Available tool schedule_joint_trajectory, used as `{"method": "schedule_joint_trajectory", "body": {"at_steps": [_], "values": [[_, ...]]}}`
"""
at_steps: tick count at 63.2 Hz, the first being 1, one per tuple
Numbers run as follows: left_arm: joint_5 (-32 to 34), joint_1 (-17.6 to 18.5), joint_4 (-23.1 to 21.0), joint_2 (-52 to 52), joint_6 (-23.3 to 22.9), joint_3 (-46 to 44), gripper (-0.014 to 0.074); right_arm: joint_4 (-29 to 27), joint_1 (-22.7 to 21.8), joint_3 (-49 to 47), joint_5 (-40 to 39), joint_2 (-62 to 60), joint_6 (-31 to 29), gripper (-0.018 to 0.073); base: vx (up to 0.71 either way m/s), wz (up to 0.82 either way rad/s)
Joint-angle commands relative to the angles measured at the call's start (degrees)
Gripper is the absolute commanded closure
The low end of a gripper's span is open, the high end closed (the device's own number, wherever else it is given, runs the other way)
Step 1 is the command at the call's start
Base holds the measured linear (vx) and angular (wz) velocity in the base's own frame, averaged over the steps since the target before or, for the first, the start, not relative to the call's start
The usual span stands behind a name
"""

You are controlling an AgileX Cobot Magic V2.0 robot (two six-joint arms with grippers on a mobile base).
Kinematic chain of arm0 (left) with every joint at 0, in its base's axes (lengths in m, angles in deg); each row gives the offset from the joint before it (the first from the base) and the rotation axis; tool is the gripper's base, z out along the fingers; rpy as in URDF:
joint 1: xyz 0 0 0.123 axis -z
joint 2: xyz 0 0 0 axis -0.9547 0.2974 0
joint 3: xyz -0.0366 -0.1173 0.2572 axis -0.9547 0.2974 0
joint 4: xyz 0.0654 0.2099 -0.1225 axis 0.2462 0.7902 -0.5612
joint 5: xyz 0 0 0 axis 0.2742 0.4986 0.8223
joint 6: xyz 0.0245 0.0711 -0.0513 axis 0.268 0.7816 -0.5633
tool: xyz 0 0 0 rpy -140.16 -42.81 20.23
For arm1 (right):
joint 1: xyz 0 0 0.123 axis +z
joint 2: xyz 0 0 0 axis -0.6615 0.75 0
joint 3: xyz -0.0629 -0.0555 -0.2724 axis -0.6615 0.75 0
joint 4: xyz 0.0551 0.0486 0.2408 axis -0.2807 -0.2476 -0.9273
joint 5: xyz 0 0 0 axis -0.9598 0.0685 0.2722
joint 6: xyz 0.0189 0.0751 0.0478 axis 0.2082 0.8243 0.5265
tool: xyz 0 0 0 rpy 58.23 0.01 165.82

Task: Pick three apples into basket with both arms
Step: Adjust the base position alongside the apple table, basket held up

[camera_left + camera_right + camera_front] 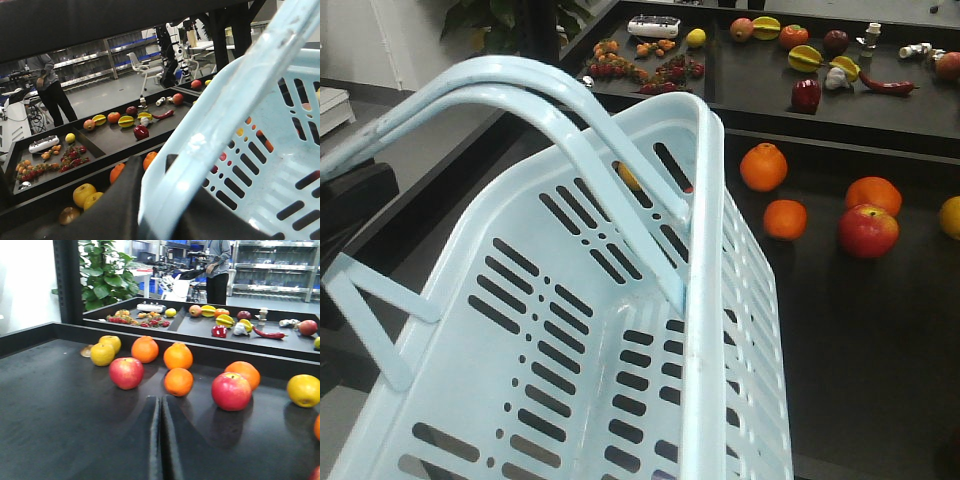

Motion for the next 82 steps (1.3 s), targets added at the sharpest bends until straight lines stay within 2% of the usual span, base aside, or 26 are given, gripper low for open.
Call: {"method": "schedule_joint_trajectory", "body": {"at_steps": [1, 82], "values": [[-1.7, 0.2, 1.1, -0.1, -1.4, -1.7, 0.0603, 0.5, -0.3, 0.8, -4.1, -0.7, -0.4, 0.0568, 0.09, -0.16], [-1.7, 0.2, 1.1, -0.1, -1.4, -1.7, 0.0603, 0.5, -0.3, 0.8, -4.1, -0.7, -0.4, 0.0568, 0.07, -0.18]]}}
